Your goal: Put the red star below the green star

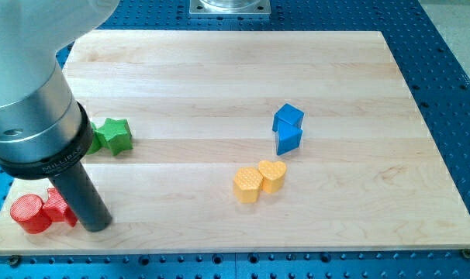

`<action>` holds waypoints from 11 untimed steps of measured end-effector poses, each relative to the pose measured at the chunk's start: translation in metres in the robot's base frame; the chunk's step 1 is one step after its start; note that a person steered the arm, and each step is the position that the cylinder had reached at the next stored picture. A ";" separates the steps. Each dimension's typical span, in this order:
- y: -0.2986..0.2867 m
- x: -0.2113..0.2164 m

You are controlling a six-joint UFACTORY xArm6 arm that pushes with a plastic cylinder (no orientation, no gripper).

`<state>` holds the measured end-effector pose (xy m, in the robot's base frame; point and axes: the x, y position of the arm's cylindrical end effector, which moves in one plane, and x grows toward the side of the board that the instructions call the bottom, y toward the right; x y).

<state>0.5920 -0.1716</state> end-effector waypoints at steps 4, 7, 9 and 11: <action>-0.119 -0.089; -0.063 -0.040; -0.036 -0.052; -0.036 -0.061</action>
